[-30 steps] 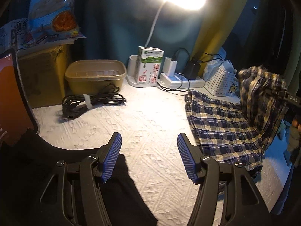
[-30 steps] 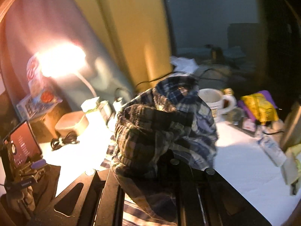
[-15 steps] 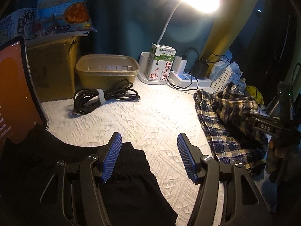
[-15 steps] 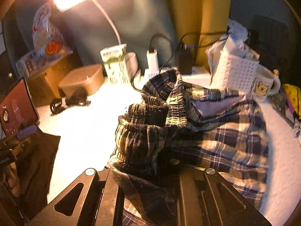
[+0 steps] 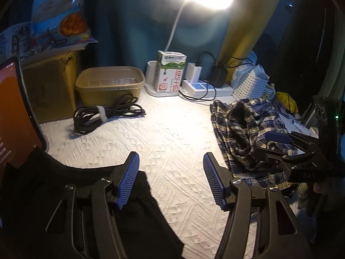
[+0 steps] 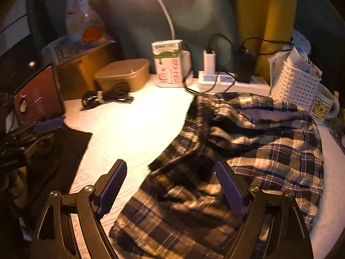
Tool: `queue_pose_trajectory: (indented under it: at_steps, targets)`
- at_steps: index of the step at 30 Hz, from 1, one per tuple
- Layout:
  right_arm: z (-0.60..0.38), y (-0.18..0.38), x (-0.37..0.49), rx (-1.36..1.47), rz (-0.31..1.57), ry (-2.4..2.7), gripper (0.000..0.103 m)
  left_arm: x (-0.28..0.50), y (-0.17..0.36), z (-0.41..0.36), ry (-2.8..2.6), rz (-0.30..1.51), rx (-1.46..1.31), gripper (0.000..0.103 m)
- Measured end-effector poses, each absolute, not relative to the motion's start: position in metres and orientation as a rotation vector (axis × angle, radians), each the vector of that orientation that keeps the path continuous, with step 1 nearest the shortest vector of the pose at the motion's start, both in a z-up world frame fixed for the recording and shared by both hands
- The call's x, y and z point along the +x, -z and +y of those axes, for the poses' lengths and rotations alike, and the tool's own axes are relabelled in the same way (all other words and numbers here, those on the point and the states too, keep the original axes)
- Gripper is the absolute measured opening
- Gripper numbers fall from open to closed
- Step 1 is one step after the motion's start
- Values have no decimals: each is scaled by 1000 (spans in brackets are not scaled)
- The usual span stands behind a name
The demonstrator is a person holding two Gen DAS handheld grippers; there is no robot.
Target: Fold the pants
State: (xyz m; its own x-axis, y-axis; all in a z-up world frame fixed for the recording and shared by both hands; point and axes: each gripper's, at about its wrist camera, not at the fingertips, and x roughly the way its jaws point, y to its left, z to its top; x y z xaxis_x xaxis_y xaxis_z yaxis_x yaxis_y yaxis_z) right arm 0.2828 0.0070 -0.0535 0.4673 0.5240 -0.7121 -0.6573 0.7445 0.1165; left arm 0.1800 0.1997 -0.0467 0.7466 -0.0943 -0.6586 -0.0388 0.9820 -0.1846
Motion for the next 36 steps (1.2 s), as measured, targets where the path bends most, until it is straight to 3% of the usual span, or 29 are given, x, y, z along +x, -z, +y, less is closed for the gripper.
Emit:
queue_pose_trajectory:
  at_steps: [12,19,29,36]
  targets:
    - [-80,35,289,-91,721,-670,85,213,43,133,119,756,-124,61]
    - [-132,54,307,-74,763,-572,59,246,48,76,224,785,-66,62]
    - [-153,101,298,-176,867,-592,57,279,96,74,117,909,-54,64]
    - [-170,102,283,-238,860,-612,57,273,95,80,96,911,-58,67]
